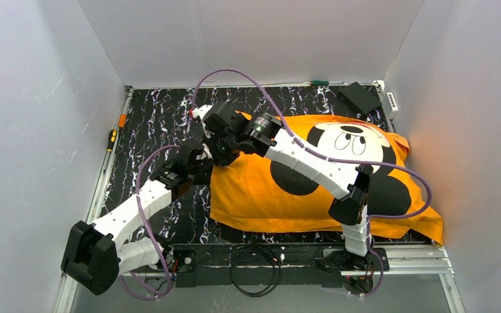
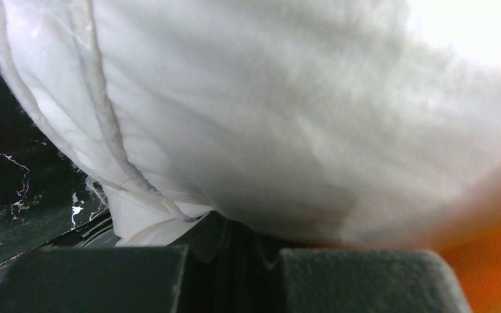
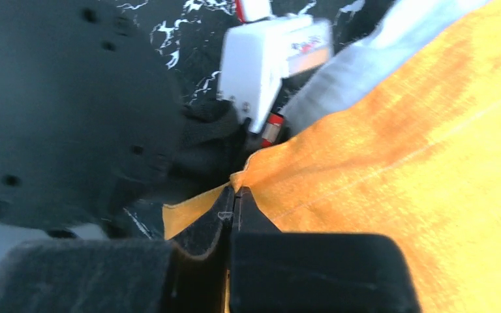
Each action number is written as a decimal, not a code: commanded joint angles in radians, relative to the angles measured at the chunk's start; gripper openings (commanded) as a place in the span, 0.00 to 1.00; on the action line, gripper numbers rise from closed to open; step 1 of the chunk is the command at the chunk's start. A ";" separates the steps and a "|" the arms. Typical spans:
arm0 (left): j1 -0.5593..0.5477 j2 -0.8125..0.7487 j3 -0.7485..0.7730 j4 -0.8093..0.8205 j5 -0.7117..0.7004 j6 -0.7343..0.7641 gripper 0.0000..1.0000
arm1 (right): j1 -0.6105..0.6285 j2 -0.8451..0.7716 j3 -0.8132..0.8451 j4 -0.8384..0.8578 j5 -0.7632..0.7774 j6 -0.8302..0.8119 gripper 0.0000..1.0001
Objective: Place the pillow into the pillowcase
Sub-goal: Stuff the pillow into the pillowcase.
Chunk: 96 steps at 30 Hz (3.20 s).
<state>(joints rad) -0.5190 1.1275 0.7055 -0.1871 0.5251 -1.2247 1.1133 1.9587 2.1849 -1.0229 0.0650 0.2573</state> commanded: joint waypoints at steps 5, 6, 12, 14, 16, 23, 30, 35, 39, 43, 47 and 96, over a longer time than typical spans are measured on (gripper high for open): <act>0.014 -0.048 0.011 0.045 0.061 -0.007 0.00 | -0.100 -0.143 0.019 -0.040 -0.014 0.046 0.01; 0.015 -0.040 0.014 0.054 0.064 -0.008 0.00 | -0.119 -0.170 0.000 -0.017 -0.050 0.069 0.01; 0.012 0.021 0.061 0.229 0.105 -0.064 0.00 | -0.216 -0.307 -0.162 0.317 -0.429 0.251 0.01; -0.004 0.052 0.095 0.283 0.107 -0.103 0.00 | -0.216 -0.307 -0.194 0.477 -0.545 0.352 0.01; -0.032 0.091 0.149 0.341 0.098 -0.118 0.00 | -0.203 -0.299 -0.225 0.649 -0.619 0.466 0.01; -0.192 0.280 0.276 0.624 0.052 -0.232 0.00 | -0.123 -0.222 -0.312 1.219 -0.723 0.845 0.01; -0.131 0.114 0.045 0.548 0.017 -0.228 0.03 | -0.159 -0.269 -0.313 0.762 -0.602 0.650 0.01; 0.032 -0.115 0.004 0.008 -0.010 0.006 0.50 | -0.168 -0.282 -0.269 0.412 -0.494 0.441 0.01; 0.128 -0.188 0.074 -0.347 -0.059 0.233 0.96 | -0.188 -0.294 -0.213 0.230 -0.388 0.329 0.13; 0.258 -0.167 0.043 -0.361 0.075 0.302 0.98 | -0.225 -0.301 -0.181 0.128 -0.325 0.272 0.48; 0.380 -0.123 -0.030 -0.158 0.258 0.260 0.98 | -0.248 -0.316 -0.167 0.033 -0.229 0.231 0.72; 0.353 0.332 1.727 -0.108 0.029 0.401 0.00 | -0.507 -0.398 -0.394 0.602 -0.626 0.575 0.94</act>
<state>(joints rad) -0.1631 1.5974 2.3951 -0.3958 0.6411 -0.9455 0.6777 1.5913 1.9114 -0.3954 -0.5873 0.8265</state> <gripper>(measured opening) 0.043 0.939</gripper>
